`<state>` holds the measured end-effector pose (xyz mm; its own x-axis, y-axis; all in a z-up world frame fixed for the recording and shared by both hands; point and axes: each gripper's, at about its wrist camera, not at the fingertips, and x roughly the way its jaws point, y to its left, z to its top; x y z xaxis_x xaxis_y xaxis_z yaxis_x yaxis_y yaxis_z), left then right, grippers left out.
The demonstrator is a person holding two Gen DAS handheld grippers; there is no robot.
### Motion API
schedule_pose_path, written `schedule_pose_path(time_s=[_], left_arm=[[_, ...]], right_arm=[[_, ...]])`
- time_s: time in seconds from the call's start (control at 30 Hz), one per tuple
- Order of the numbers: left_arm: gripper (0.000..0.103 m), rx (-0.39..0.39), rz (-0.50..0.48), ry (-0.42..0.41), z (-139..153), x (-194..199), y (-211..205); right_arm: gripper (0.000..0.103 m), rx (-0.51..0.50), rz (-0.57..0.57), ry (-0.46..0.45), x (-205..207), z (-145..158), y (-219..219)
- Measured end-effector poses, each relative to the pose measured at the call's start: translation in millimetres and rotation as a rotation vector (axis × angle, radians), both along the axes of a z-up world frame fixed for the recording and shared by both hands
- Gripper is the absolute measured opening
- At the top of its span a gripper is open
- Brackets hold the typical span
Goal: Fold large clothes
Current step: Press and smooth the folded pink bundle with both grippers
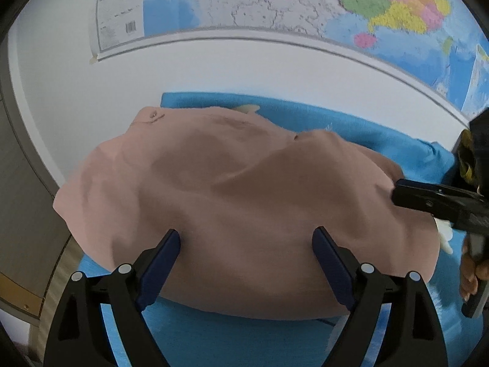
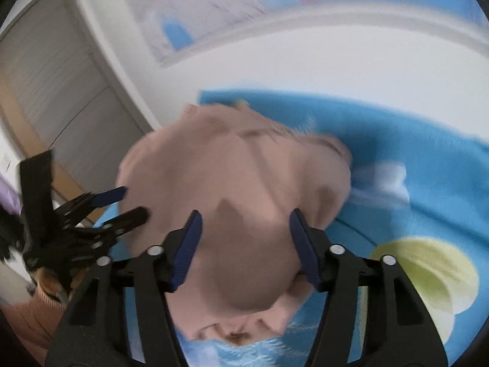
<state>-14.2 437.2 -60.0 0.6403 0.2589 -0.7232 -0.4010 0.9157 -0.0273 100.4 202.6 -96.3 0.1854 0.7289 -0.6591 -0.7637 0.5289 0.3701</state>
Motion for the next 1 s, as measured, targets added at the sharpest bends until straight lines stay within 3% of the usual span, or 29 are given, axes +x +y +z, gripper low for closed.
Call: schedule_pose_path(time_s=[0.03,0.13,0.23,0.33,0.5,0.6,0.87,1.0], left_arm=[[0.086,-0.012,0.0,0.01,-3,1,1],[0.087,-0.052,0.002,0.032,-9,4,6],[0.087,-0.052,0.004,0.019,-3,0,2],[0.087,-0.084,-0.02,-0.024,6,-9,-6],[0.087,-0.065,-0.07,0.001,-2,-9,-21],[0.087,-0.073,-0.078,0.05,-14,-2,-20],[0.088,-0.084,-0.054,0.006,-3,-18,-32],[0.093,-0.094,-0.06,0.009,-7,-19,-40]], right_arm=[[0.043,0.002,-0.01,0.015,3,-4,-1],[0.044,0.013,-0.011,0.024,2,-3,-6],[0.052,0.031,0.007,-0.033,-15,8,-13],[0.053,0.051,0.068,-0.074,-39,13,-13],[0.053,-0.085,0.16,-0.204,-81,-6,-2],[0.053,-0.105,0.15,-0.188,-79,-16,1],[0.054,-0.072,0.117,-0.227,-94,1,-13],[0.054,-0.086,0.141,-0.221,-98,0,-14]])
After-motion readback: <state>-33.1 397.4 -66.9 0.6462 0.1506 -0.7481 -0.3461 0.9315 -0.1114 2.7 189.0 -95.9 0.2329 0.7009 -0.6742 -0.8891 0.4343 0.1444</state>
